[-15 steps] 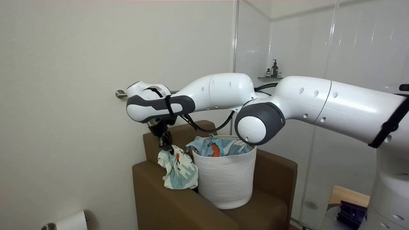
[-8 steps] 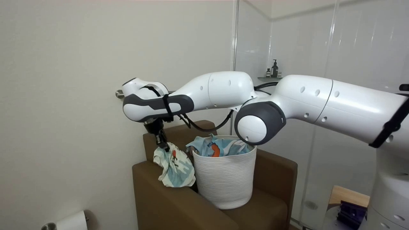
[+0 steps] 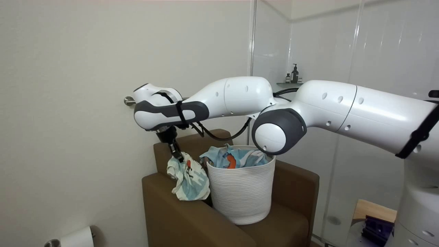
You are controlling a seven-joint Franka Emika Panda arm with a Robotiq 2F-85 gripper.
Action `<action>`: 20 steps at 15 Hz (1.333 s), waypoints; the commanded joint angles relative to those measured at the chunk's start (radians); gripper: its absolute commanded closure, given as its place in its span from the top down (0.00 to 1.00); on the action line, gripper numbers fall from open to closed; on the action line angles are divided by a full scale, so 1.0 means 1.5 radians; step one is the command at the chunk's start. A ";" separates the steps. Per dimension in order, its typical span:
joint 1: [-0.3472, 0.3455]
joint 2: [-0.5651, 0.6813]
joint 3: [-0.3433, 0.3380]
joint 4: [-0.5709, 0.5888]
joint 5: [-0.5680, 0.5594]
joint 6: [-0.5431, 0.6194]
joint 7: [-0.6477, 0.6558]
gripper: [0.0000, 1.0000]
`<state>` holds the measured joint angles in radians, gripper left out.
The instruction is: Pick up the cloth from the basket and put it on the sofa
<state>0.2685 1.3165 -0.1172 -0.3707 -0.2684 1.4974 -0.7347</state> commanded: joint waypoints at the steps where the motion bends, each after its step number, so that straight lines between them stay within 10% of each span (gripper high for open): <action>1: 0.008 -0.018 -0.005 -0.021 -0.018 0.002 -0.031 0.41; 10: 0.022 -0.017 -0.015 -0.021 -0.035 0.003 -0.020 0.98; 20: -0.005 -0.040 -0.028 0.003 -0.012 -0.109 0.062 1.00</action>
<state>0.2822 1.2935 -0.1620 -0.3666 -0.3049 1.3866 -0.6776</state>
